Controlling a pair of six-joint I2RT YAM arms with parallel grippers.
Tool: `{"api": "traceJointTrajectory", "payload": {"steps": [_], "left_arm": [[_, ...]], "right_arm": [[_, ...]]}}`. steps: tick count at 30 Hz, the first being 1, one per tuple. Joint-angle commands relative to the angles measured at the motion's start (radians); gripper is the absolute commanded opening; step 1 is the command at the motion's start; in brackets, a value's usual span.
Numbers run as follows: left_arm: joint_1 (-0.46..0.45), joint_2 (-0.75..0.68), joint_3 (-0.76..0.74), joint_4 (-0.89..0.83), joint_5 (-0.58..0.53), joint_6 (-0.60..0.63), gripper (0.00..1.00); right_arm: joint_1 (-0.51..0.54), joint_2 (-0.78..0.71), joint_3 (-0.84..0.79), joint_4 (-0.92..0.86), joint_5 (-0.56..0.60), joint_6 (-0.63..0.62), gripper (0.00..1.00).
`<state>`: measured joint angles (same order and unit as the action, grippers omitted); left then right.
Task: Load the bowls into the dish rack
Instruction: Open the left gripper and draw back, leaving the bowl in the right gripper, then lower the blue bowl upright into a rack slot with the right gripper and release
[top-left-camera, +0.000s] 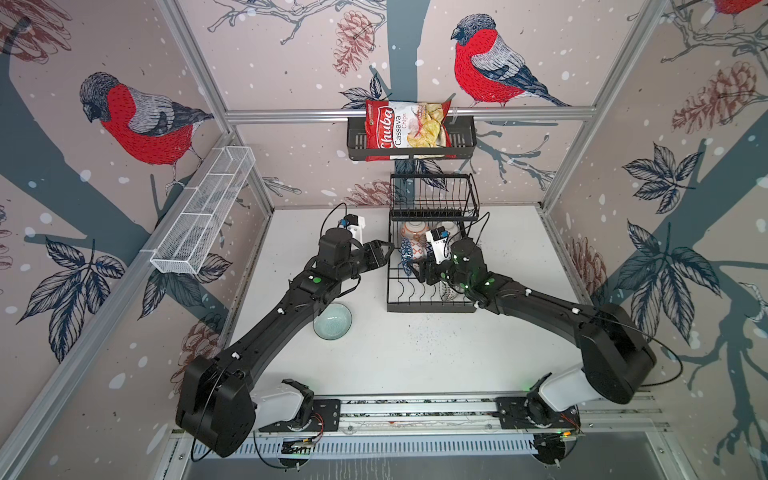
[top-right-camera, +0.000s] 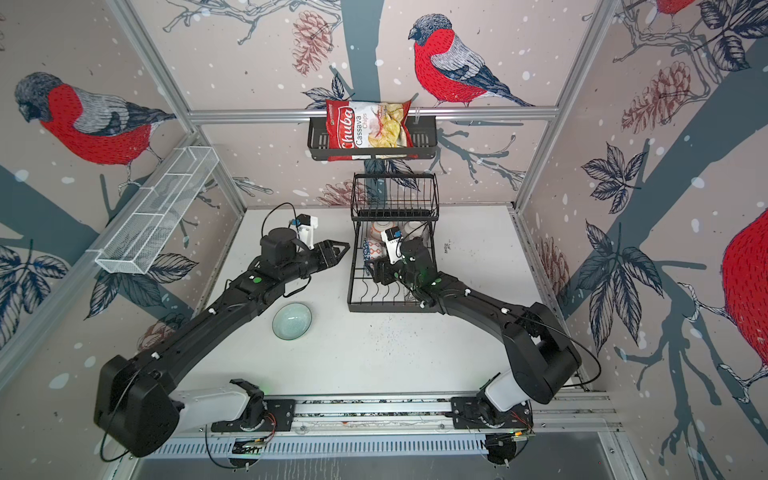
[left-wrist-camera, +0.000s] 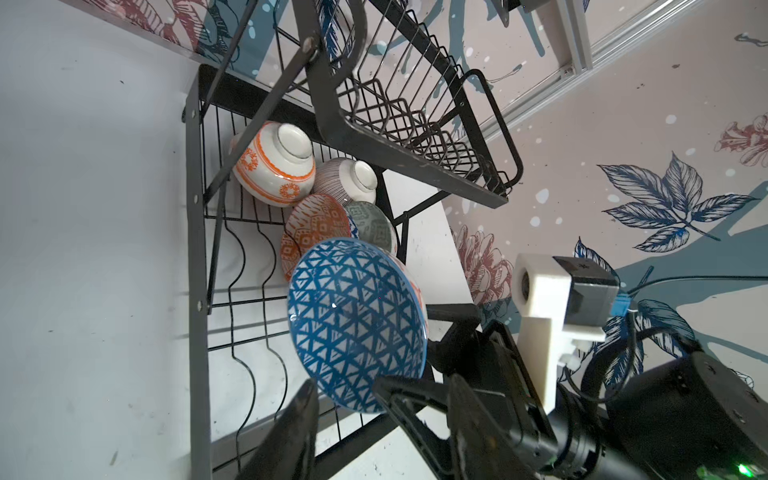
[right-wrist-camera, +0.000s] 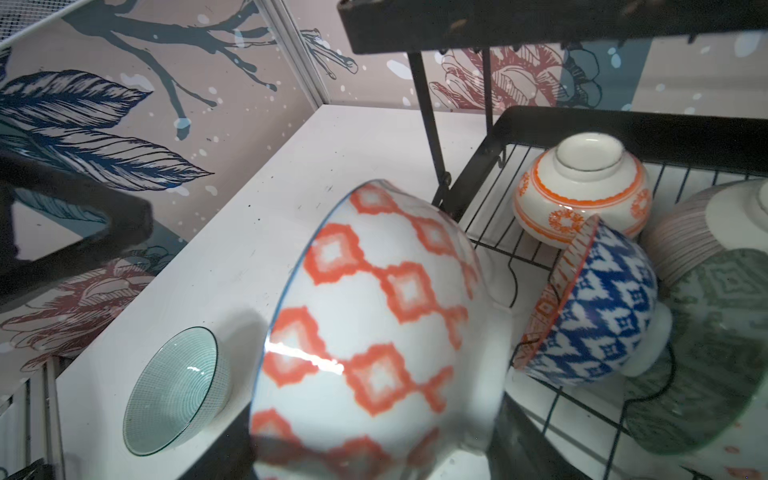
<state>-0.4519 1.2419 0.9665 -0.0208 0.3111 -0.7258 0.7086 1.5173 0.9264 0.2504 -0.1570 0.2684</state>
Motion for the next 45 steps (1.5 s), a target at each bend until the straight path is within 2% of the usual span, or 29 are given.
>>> {"api": "traceJointTrajectory", "payload": {"steps": [1, 8, 16, 28, 45], "left_arm": [[0.002, -0.014, -0.007, -0.029, -0.052, 0.029, 0.51], [0.005, -0.01, -0.029, -0.023, -0.058, 0.038, 0.51], [0.01, 0.022, -0.028, -0.013, -0.041, 0.055, 0.51], [0.035, 0.054, -0.027, 0.01, -0.008, 0.069, 0.51], [0.059, 0.068, -0.029, 0.016, 0.017, 0.075, 0.51]], "right_arm": [[0.006, 0.01, 0.024, 0.001, 0.041, -0.004, 0.53], [0.018, -0.02, 0.016, -0.057, 0.083, 0.005, 0.52], [0.044, -0.07, 0.012, -0.225, 0.21, 0.009, 0.52], [0.08, -0.037, 0.0, -0.399, 0.32, 0.074, 0.52], [0.083, 0.045, 0.015, -0.419, 0.306, 0.073, 0.52]]}}
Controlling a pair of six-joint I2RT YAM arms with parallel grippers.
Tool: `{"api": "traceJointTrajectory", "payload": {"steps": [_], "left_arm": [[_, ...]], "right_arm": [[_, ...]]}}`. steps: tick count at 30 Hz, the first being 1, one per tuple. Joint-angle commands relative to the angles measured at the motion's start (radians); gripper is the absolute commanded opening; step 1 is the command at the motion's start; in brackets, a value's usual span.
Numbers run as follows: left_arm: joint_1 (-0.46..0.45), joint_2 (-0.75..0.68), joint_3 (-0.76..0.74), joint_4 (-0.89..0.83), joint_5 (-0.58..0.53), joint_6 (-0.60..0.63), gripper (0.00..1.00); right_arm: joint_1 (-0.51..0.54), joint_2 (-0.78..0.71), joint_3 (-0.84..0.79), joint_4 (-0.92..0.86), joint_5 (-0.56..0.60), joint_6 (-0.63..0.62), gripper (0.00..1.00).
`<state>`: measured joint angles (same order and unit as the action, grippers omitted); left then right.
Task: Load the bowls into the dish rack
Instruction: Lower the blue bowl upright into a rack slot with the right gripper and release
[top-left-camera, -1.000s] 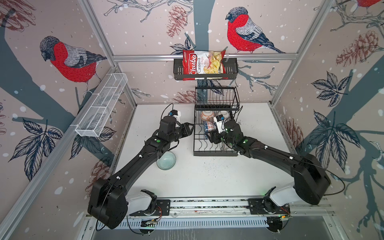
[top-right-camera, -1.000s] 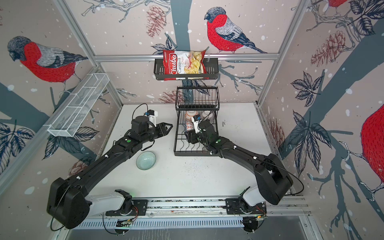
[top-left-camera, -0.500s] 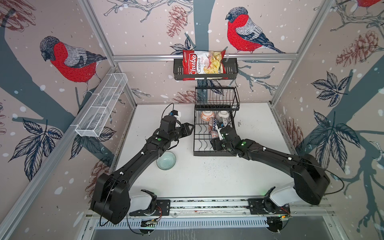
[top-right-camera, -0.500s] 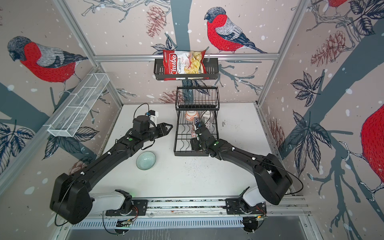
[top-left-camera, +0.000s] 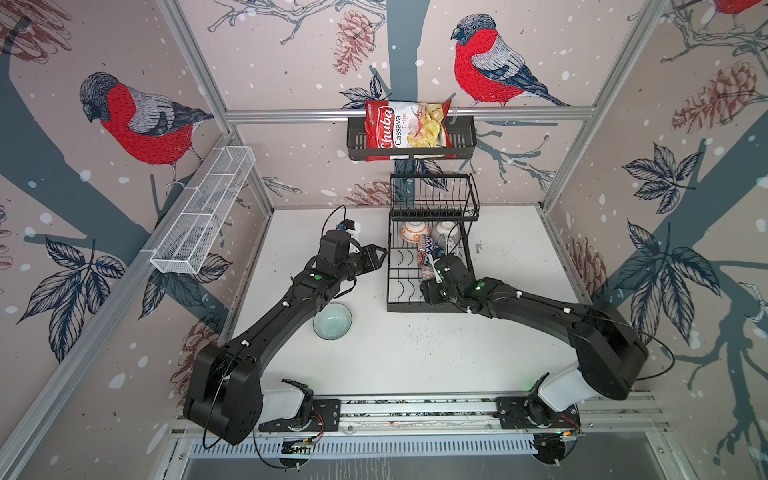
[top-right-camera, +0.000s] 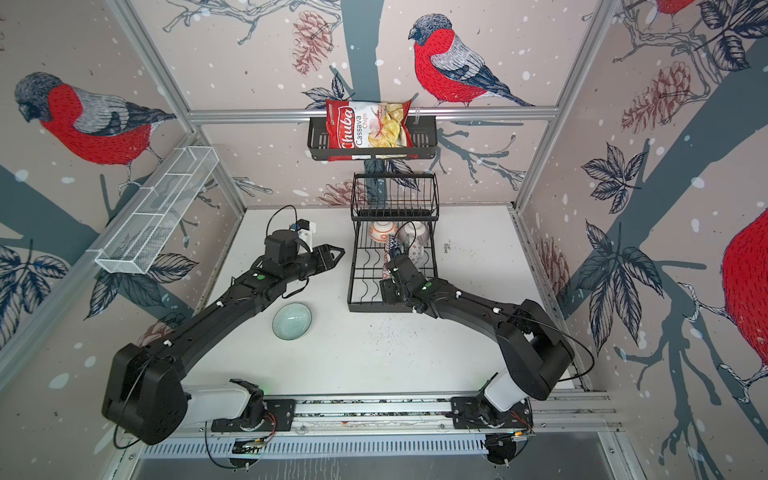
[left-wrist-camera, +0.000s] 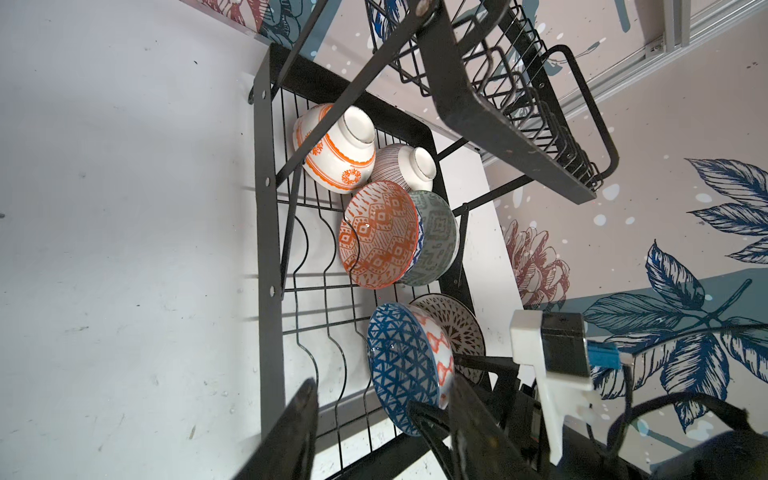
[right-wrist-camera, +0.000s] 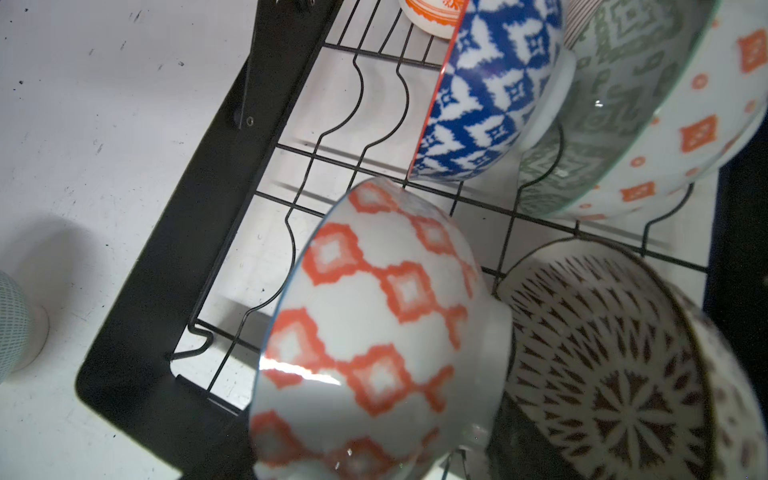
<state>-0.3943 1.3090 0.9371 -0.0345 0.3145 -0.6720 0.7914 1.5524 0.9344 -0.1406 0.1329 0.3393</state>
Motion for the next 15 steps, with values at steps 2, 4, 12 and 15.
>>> {"api": "traceJointTrajectory", "payload": {"steps": [2, 4, 12, 15], "left_arm": [[0.003, 0.002, -0.001, 0.027, 0.014, 0.021, 0.51], [0.005, 0.001, -0.001, 0.028, 0.015, 0.023, 0.51], [0.009, 0.003, -0.002, 0.028, 0.02, 0.023, 0.51], [0.011, -0.001, -0.006, 0.03, 0.021, 0.022, 0.51]], "right_arm": [[0.0, 0.02, 0.009, -0.032, 0.014, 0.003, 0.51], [0.0, 0.028, 0.009, -0.035, 0.011, 0.001, 0.52], [0.001, 0.054, 0.007, -0.028, -0.028, 0.016, 0.52], [0.002, 0.064, 0.009, -0.03, -0.03, 0.028, 0.53]]}}
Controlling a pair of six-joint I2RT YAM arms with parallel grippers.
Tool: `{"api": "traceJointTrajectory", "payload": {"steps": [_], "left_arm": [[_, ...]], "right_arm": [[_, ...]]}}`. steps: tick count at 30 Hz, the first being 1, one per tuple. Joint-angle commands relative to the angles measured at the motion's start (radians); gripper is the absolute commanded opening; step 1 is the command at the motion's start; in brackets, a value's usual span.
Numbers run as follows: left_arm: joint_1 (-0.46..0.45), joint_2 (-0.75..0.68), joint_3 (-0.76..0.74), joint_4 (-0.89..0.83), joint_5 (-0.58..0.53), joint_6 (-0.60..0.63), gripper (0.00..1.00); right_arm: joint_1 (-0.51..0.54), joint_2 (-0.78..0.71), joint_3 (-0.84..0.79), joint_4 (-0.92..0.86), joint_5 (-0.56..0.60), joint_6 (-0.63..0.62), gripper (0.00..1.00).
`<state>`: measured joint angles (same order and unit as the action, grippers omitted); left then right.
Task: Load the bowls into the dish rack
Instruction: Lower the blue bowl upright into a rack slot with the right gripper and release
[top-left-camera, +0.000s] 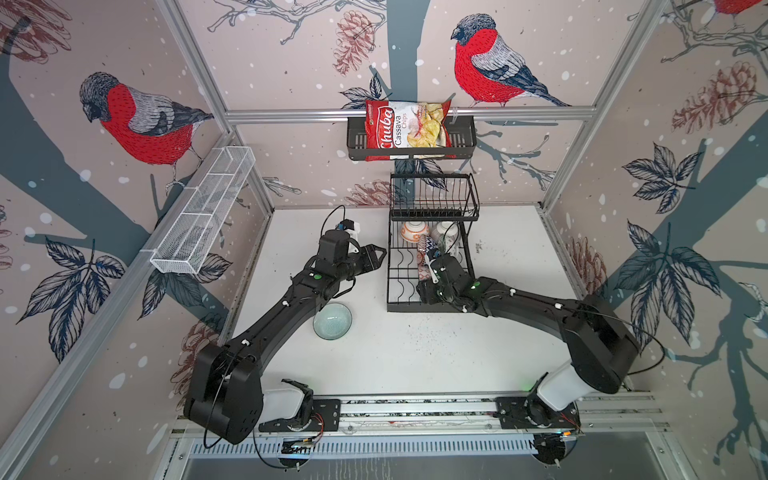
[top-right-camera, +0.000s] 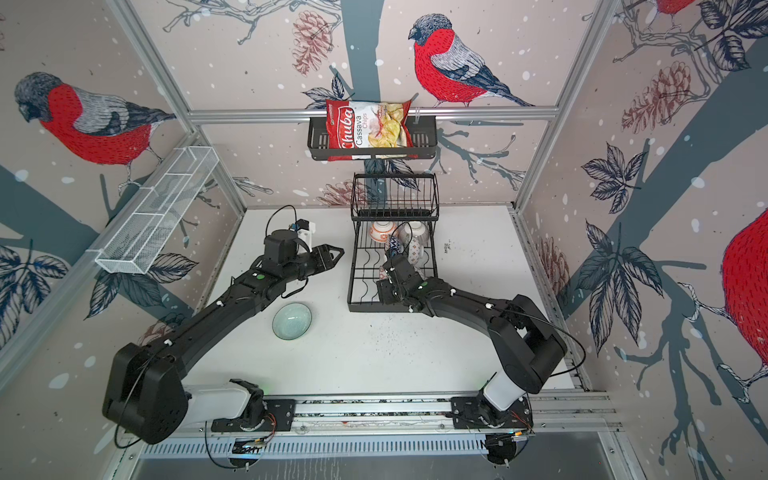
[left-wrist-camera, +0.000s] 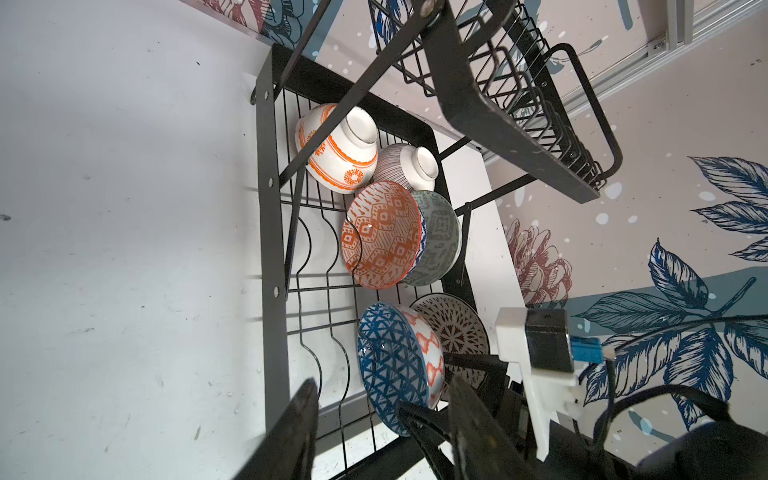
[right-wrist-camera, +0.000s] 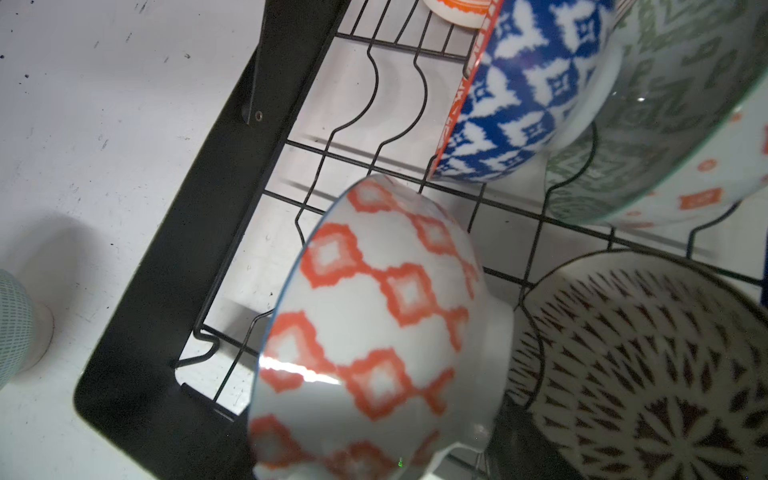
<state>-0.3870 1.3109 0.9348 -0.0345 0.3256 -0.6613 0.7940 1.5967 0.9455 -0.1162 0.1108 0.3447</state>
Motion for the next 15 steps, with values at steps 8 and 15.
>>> {"api": "traceJointTrajectory", "payload": {"steps": [8, 15], "left_arm": [[0.005, -0.027, -0.028, 0.034, 0.008, 0.01, 0.51], [0.007, -0.036, -0.036, 0.034, 0.006, 0.008, 0.51]], "right_arm": [[-0.001, 0.028, -0.026, -0.052, 0.017, 0.065, 0.63], [0.001, 0.002, -0.035, -0.055, 0.044, 0.076, 0.72]]}}
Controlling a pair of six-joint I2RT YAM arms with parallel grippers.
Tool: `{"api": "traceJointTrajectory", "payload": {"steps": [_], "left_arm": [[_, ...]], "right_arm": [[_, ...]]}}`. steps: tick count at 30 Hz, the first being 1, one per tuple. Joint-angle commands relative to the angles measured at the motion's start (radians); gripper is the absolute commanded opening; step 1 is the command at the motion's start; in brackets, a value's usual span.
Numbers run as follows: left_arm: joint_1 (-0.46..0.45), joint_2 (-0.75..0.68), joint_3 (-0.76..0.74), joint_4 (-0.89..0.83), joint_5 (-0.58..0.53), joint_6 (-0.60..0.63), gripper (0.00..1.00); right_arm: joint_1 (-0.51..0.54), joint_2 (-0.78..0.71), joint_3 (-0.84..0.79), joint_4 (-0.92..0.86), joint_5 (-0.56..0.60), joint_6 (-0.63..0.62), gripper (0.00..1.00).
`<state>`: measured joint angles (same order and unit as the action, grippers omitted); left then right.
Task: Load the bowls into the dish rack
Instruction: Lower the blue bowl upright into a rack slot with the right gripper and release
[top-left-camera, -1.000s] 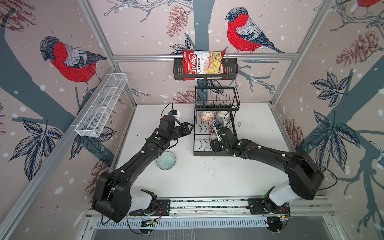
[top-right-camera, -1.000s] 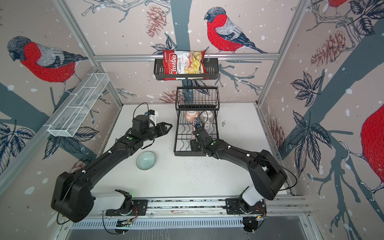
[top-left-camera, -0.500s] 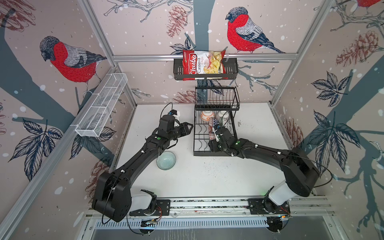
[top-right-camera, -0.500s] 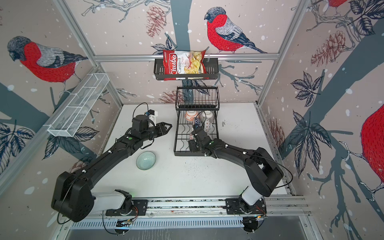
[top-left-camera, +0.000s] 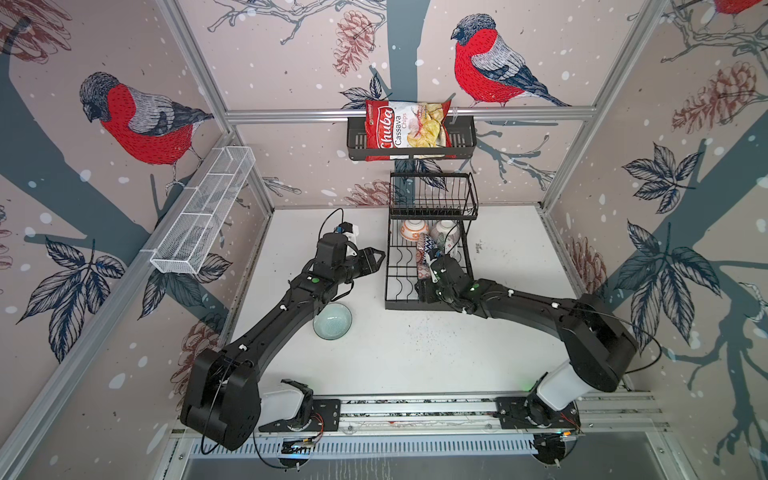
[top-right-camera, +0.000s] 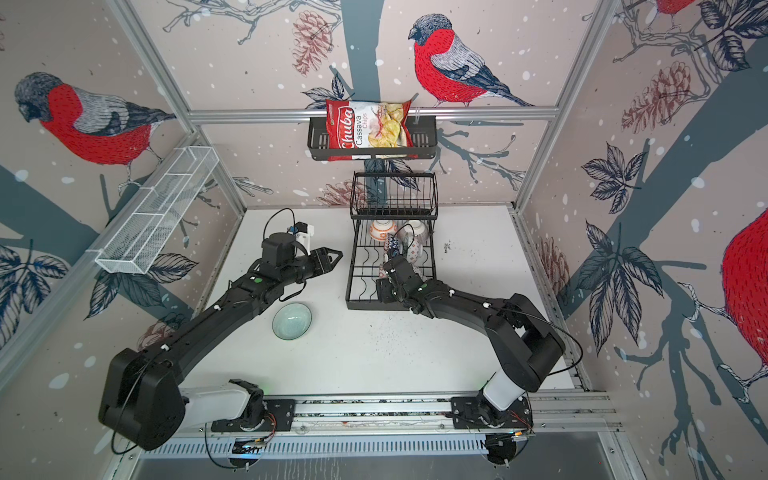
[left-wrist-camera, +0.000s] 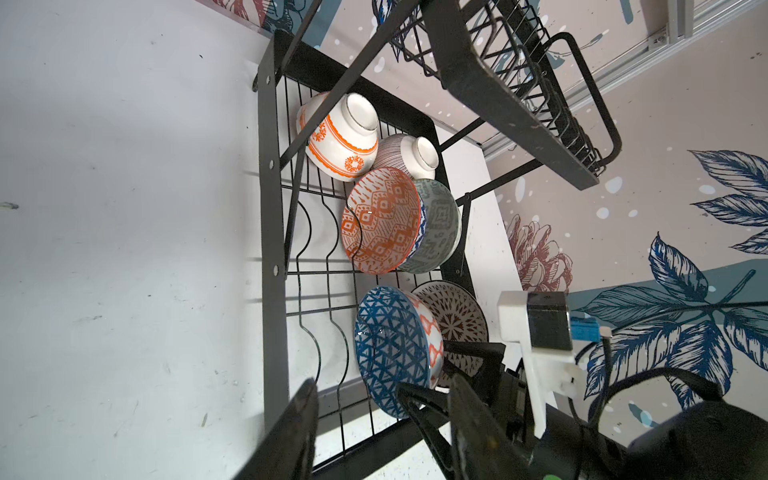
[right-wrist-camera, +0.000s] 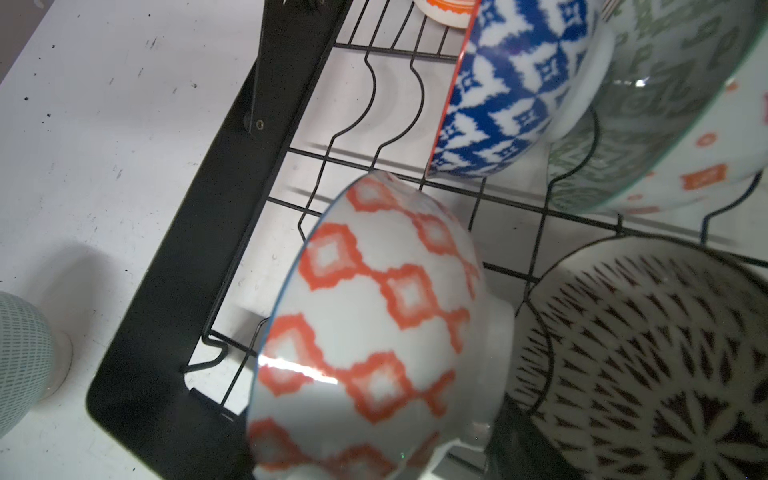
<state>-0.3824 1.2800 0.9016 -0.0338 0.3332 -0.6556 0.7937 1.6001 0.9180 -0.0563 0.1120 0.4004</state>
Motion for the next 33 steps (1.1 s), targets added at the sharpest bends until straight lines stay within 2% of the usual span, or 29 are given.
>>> {"api": "traceJointTrajectory", "payload": {"steps": [1, 2, 5, 8, 25, 33], "left_arm": [[0.002, -0.005, -0.003, 0.035, 0.0, 0.001, 0.51], [0.002, -0.005, -0.003, 0.035, 0.0, 0.002, 0.51], [0.002, -0.004, -0.004, 0.038, 0.002, 0.0, 0.51], [0.002, -0.003, -0.008, 0.041, 0.004, -0.001, 0.51], [0.002, -0.007, -0.012, 0.042, 0.0, -0.001, 0.51], [0.003, 0.001, -0.001, -0.002, -0.027, 0.001, 0.51]], "right_arm": [[0.001, -0.005, -0.007, -0.115, 0.044, 0.02, 0.73], [0.001, -0.008, -0.003, -0.119, 0.048, 0.023, 0.73], [0.002, -0.02, 0.002, -0.129, 0.061, 0.029, 0.84], [0.002, -0.034, 0.003, -0.129, 0.06, 0.031, 0.87], [0.006, -0.098, 0.034, -0.111, 0.07, 0.035, 0.89], [0.007, -0.113, 0.069, -0.059, 0.036, 0.004, 0.89]]}}
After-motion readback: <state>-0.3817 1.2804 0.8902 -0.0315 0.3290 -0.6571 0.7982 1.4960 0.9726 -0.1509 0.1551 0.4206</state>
